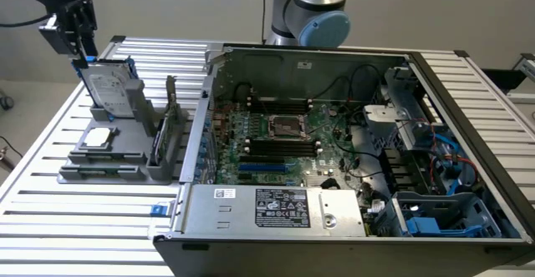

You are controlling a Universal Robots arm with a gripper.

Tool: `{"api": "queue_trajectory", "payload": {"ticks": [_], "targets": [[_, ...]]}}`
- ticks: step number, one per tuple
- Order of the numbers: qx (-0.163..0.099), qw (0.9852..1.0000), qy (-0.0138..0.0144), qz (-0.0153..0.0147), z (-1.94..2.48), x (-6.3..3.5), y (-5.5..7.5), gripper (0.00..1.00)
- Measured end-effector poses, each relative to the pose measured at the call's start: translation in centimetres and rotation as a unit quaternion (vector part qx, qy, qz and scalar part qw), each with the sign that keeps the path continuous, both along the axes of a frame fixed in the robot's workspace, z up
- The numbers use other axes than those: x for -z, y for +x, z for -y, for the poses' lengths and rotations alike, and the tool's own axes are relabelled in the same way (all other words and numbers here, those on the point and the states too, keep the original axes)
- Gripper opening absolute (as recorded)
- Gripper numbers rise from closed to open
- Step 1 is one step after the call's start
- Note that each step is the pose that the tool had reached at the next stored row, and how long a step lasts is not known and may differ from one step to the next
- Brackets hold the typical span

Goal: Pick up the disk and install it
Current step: 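Pick up the disk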

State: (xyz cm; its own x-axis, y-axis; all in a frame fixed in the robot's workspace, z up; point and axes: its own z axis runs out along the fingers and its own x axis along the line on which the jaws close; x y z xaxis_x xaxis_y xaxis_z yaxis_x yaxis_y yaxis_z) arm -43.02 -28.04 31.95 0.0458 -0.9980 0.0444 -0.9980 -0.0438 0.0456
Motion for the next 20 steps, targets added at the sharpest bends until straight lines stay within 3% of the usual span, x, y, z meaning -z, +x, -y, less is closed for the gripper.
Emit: {"api": "queue_trajectory", "payload": {"ticks": [13,16,20], "targets": [[-0.007,1.0,0.0,0.0011,0.06,2.33,-0.2,0.54],[-0.007,1.0,0.0,0.0063,0.06,2.66,-0.5,0.54],[-0.007,0.9998,-0.0001,0.0163,0.07,2.86,-0.7,0.54]]}}
